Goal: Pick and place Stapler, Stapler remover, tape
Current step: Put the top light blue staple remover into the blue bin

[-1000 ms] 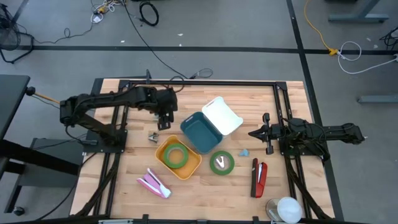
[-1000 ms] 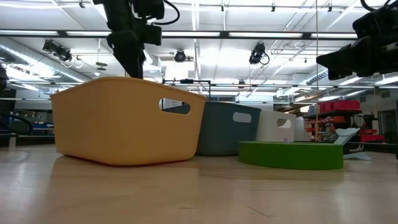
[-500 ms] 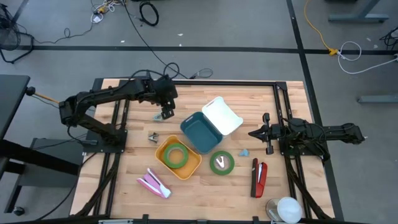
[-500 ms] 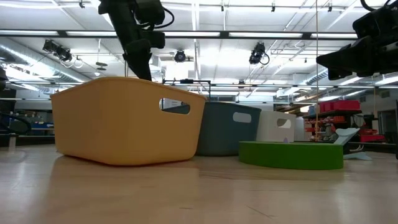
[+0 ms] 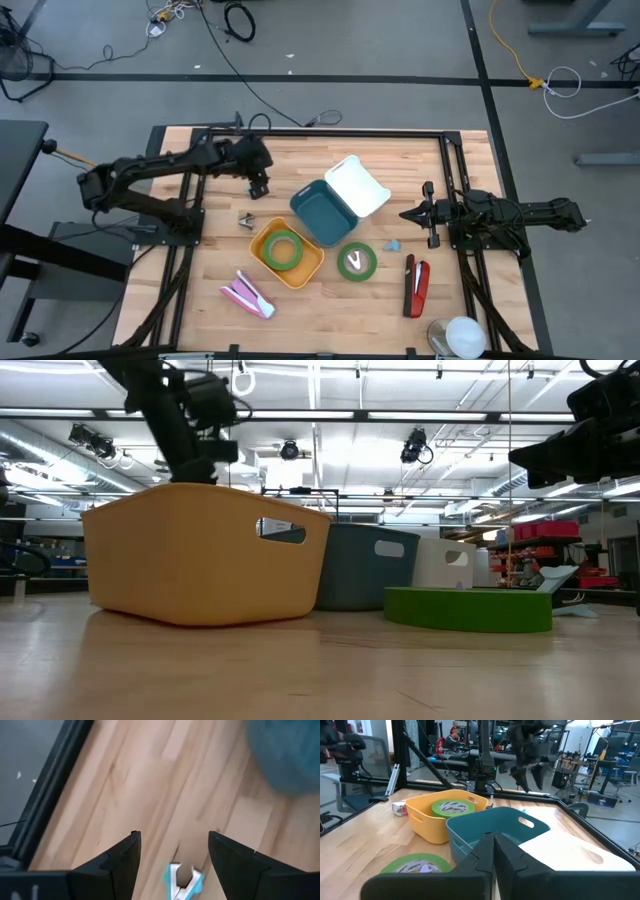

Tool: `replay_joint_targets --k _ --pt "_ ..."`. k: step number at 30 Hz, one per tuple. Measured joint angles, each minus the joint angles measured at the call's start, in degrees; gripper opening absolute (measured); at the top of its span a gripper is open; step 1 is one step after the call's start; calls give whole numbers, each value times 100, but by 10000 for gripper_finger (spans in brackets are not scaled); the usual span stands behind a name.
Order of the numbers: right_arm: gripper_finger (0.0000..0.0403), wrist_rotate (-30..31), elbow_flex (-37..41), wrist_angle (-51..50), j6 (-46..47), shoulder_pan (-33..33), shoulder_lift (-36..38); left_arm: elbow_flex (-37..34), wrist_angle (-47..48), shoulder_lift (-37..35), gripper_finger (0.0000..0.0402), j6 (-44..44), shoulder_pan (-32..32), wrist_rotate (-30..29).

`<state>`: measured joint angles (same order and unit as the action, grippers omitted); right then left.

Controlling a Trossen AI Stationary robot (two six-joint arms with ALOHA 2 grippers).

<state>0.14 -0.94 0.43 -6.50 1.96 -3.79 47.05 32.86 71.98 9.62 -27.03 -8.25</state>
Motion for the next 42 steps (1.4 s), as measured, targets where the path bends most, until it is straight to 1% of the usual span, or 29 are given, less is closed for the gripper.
replay_joint_targets --k 4,8,14,23,26,30,35,38,42 --pt "13 -2 0 1 -2 2 1 -386 -428 -54 234 469 -231 178" --pt "13 -2 0 0 0 2 0 -590 -547 -52 234 745 -386 348" --pt "13 -2 1 0 0 2 1 -795 -594 -52 234 1211 -443 457" --pt "13 -2 1 0 -2 0 1 -822 -352 -52 238 1355 -426 459" --pt "13 -2 -1 -1 0 2 0 -822 -275 -52 258 1208 -426 461" --pt "13 -2 1 -1 -2 0 -1 -822 -272 -52 299 1173 -426 599" --pt "13 -2 1 0 -1 1 1 -822 -260 -52 345 1352 -426 617" --pt "13 -2 1 -1 -1 1 1 -822 -261 -24 361 1402 -428 618" --pt "13 -2 -1 1 0 2 1 -818 -250 139 369 1398 -430 616"
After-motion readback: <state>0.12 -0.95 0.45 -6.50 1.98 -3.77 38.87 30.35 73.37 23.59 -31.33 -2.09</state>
